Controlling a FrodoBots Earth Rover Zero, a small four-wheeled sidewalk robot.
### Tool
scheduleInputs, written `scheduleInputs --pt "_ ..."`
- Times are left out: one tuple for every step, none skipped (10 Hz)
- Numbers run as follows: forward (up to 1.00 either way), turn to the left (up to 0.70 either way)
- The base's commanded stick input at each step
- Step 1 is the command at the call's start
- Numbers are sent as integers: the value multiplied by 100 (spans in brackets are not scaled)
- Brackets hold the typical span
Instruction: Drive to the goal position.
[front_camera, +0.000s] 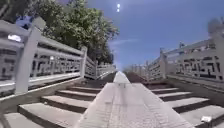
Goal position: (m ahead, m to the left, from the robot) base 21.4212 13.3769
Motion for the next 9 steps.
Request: scheduleInputs --pt "45 0" --pt "45 0" --pt "45 0" --pt "45 0" --pt "45 0" --pt "45 0" --pt "45 0" --pt "45 0" --pt "45 -19"
